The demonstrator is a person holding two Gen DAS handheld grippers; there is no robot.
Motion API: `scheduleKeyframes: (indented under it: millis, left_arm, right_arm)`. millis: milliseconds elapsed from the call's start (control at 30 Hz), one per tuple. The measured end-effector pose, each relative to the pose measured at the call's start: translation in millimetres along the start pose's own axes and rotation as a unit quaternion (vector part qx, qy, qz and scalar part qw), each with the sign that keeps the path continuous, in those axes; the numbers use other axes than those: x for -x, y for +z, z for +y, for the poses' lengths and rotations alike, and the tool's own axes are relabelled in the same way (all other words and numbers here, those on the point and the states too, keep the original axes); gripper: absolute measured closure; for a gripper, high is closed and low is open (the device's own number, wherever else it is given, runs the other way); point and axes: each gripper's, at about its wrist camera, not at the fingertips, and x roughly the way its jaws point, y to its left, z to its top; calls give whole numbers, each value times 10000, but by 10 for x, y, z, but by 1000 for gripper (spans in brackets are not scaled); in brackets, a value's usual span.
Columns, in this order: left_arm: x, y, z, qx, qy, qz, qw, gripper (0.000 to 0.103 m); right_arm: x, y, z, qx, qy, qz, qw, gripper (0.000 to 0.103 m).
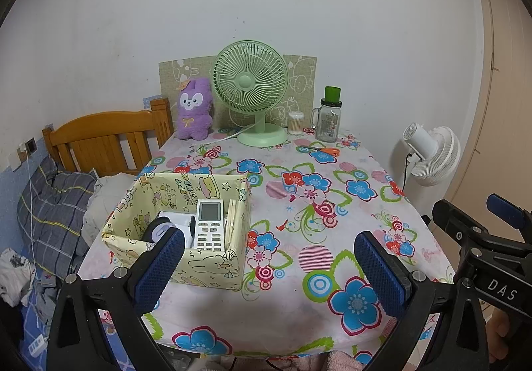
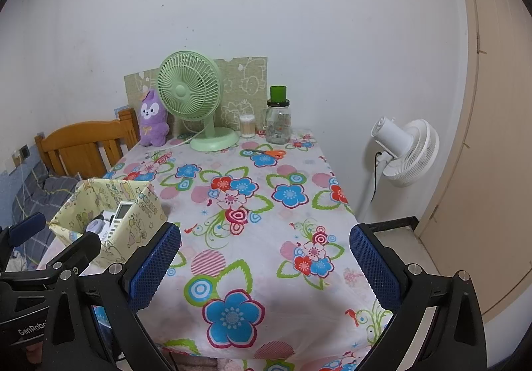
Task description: Organize rigid objects
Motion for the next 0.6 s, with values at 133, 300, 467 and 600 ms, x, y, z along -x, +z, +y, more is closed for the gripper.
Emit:
scheduleKeyframes:
  millis: [133, 300, 467, 600]
  left_arm:
    - [-2, 1, 1, 3, -6, 0, 10000, 0]
    - [-5, 3, 1, -1, -11, 3, 10000, 0]
    - [-13, -1, 5, 11, -23, 10, 10000, 0]
    - [-28, -1, 10, 17, -22, 34, 10000, 0]
  right_arm:
    - [-8, 5, -5, -8, 34, 31, 10000, 0]
    - [-11, 7, -2, -9, 30, 32, 10000, 0]
    - [-16, 10, 3, 1, 20, 33, 10000, 0]
    - [-25, 11, 12, -10, 34, 56, 10000, 0]
